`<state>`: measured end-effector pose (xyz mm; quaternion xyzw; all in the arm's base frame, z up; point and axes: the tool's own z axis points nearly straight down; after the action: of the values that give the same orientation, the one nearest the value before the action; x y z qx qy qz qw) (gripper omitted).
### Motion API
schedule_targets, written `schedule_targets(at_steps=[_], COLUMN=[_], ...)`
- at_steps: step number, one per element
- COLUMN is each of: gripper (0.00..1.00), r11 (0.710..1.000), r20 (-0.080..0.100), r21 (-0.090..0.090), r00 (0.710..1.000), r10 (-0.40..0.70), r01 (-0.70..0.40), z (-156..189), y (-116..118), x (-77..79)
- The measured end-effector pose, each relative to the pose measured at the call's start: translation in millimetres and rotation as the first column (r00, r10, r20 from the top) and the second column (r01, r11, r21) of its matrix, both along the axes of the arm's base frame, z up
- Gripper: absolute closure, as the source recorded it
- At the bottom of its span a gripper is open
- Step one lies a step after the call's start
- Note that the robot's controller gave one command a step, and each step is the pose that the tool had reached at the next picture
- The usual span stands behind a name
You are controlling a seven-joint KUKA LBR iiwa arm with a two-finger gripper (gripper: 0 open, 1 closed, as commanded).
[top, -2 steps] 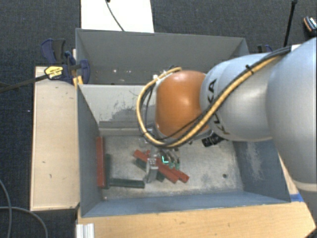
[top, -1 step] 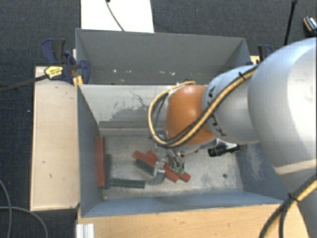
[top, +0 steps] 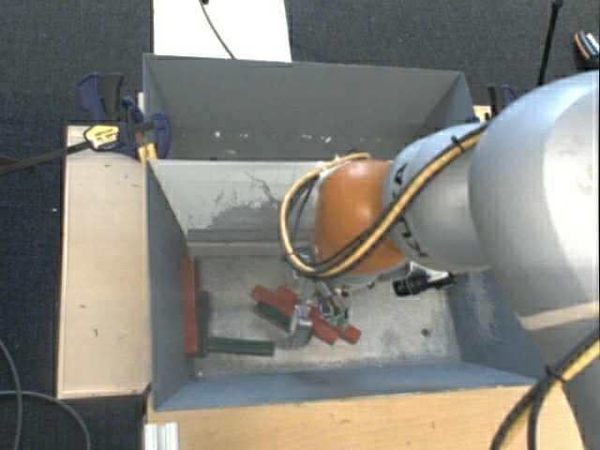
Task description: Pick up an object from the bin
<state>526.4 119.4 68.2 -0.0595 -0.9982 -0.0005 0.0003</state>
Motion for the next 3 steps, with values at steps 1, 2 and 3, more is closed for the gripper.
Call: schedule_targets(at_steps=[1,2,3], gripper=[0.0,0.0,0.0], r11=[1.0,1.0,1.0], r20=[0.001,0.003,0.004], r21=[0.0,0.0,0.001], r00=[1.0,1.0,1.0], r10=[-0.006,-0.015,-0.022], r01=[0.006,0.015,0.022], z=[0.6,0.9,1.3], y=[0.2,0.4,0.6], x=[0.3,0.8,1.4])
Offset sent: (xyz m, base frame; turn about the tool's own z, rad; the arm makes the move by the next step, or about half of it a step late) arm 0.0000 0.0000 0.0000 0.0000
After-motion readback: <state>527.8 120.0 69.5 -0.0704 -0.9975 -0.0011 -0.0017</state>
